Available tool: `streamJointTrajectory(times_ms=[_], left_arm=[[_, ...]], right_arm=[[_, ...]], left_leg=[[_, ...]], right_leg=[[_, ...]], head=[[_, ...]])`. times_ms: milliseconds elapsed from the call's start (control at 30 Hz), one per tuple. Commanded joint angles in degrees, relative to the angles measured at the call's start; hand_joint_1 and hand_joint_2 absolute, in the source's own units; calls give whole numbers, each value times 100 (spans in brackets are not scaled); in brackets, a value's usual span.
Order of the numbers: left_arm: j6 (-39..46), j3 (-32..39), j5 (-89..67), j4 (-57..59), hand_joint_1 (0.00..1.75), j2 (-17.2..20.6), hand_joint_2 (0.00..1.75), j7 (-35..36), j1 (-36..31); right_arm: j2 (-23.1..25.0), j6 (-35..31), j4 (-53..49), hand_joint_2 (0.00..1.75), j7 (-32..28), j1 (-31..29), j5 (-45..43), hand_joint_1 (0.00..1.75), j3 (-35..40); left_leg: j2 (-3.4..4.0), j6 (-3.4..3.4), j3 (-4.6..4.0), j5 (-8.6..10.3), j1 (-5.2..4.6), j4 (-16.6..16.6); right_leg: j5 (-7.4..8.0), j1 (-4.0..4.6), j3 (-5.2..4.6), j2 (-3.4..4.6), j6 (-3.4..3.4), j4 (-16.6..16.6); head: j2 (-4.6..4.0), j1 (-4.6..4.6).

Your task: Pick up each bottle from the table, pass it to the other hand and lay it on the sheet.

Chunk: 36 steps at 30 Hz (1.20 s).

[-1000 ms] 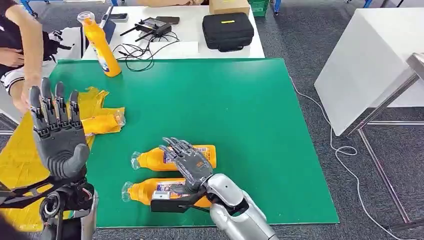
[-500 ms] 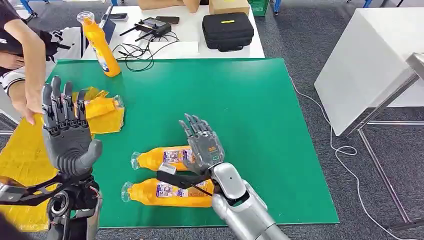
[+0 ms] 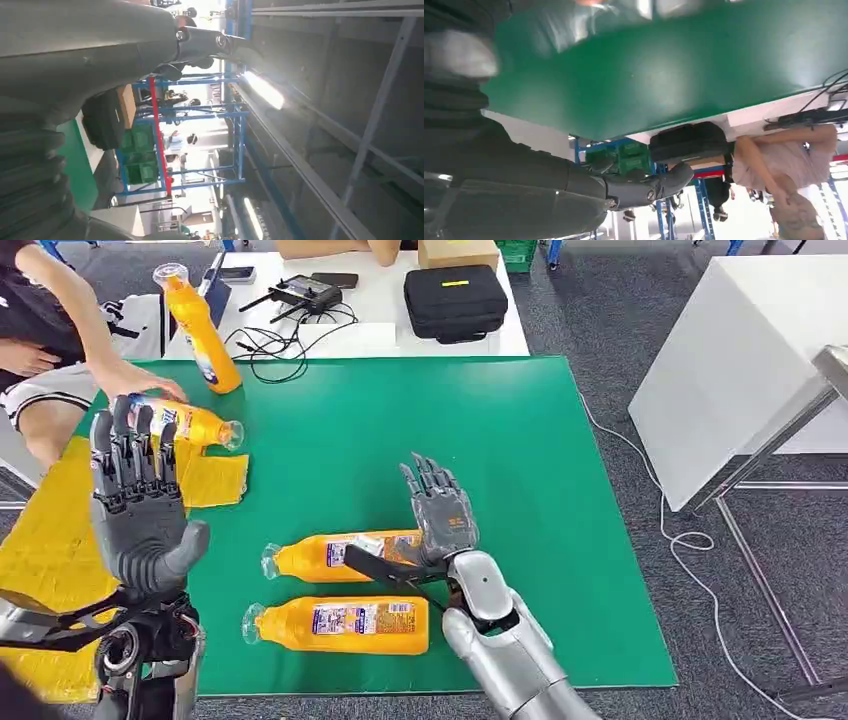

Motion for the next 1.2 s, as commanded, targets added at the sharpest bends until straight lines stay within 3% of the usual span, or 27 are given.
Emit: streamJointTrajectory(times_ms=[33,500,667,1200], left_arm=[[35,-128,-36,305,0,142,175,42,-223],[50,-111,-112,397,0,108,175,61,-361],[81,-112,-154,305,0,90,175,62,-279],[98,-106,-170,377,0,92,175,77,-325]], right_arm=[[50,72,814,175,-491,-514,-88,0,-230],[205,252,1302,175,-648,-699,-160,0,-170],[144,346,1355,175,-362,-683,-11,0,-124],[138,810,1633,175,-322,-742,24,0,-107]], left_leg=[[1,2,9,-1,-2,-5],[-2,2,17,-2,-1,-5],[-2,2,19,-3,-2,-8],[-3,1,18,-1,-2,-6]], right_leg=[[-1,-1,9,-5,2,-4],[-3,2,18,-11,2,-6],[-5,-1,19,-10,2,-6],[-3,0,16,-10,1,-5]], head=[[0,0],[0,0],[0,0],[0,0]])
